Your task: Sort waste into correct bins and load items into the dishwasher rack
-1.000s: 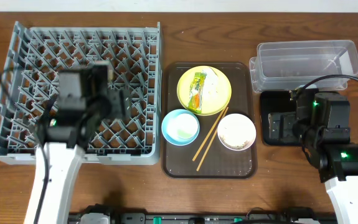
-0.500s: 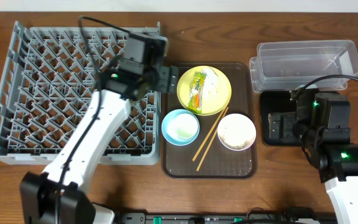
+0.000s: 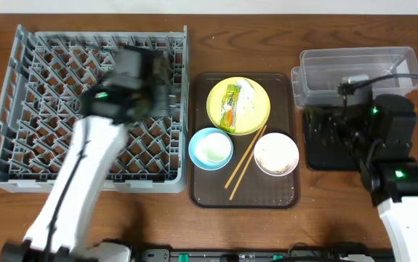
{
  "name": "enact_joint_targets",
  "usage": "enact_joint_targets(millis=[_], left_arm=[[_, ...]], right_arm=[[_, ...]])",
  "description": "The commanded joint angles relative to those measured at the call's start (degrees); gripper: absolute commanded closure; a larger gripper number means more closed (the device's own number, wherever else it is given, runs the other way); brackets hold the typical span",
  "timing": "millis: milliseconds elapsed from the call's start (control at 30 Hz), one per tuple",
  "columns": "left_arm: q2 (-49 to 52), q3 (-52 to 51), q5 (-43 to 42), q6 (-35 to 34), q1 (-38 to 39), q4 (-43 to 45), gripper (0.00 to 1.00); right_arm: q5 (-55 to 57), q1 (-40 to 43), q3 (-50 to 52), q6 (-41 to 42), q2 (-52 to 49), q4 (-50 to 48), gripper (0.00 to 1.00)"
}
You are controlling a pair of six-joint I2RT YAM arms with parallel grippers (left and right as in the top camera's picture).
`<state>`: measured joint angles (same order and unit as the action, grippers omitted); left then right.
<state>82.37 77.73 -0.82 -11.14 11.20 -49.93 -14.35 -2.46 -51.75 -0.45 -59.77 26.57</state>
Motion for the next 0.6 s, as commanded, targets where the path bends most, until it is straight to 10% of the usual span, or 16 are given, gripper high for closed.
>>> enact_joint_targets(millis=[0,567], left_arm=[[-5.29,1.7,1.25,-3.21,-5.66,-2.4,0.13],[-9.77,1.46,-2.43,-3.37,-17.03,-10.03,0.12]], right_arm=[[-4.15,-2.6,-2.51,1.05,-4.11,-1.2,0.09],[7.3,-18.82,-20.22,6.08,-37.51,-2.14,0.07]])
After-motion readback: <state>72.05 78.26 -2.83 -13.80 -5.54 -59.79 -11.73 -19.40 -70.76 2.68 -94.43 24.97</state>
